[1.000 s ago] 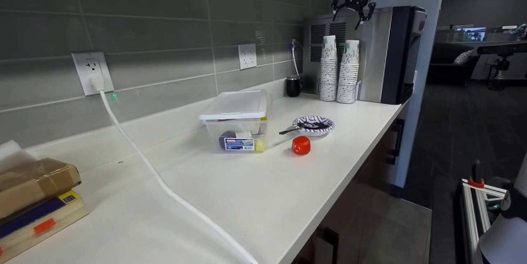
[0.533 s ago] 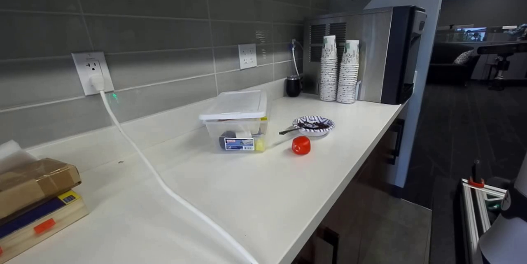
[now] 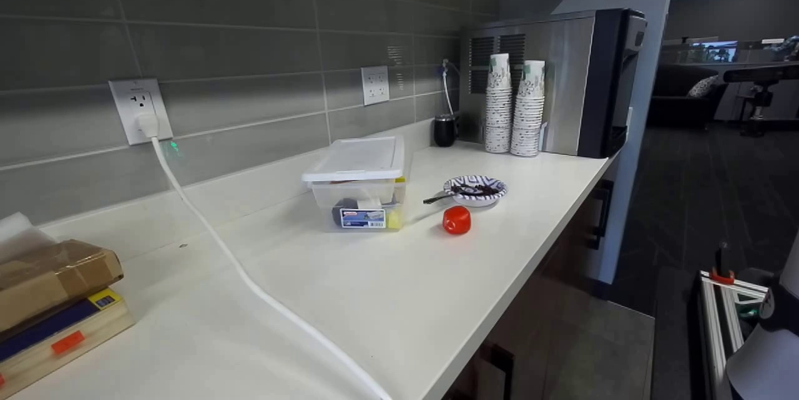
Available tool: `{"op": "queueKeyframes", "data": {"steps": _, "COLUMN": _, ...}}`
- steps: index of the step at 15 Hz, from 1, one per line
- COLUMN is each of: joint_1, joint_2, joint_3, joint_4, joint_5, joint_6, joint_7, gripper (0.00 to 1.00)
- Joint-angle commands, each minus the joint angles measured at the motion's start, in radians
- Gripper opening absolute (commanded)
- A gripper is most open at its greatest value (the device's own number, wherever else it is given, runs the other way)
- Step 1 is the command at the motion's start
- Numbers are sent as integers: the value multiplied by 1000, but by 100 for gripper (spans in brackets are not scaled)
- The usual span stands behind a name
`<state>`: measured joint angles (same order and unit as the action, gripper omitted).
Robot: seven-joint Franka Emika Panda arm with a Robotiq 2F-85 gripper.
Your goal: Open the left upper cabinet door then close it.
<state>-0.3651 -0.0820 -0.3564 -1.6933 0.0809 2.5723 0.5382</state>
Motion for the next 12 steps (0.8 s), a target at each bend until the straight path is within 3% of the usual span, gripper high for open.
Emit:
{"op": "queueKeyframes", "data": {"steps": 1, "joint_1": -13, "joint_2": 3, "joint_3": 7, "joint_4": 52, "joint_5": -46, "joint_6": 48, "joint_7": 41, "gripper": 100}}
{"op": "queueKeyframes", "data": {"steps": 3, "joint_1": -16, "joint_2": 5, "joint_3": 6, "joint_4": 79, "joint_5": -61, "joint_6": 5, "joint_7": 60, "gripper": 100}}
{"op": "queueKeyframes", "data": {"steps": 9, "joint_1": -47, "joint_2": 9, "joint_3": -8, "joint_4": 227, "joint_5": -226, "joint_6": -351, "joint_7": 93, "gripper": 100}}
{"op": "queueKeyframes", "data": {"steps": 12, "joint_1": -49, "joint_2": 6, "joint_3": -11, "joint_4": 277, "joint_5": -245, "joint_6": -382, "joint_7": 117, "gripper": 100}}
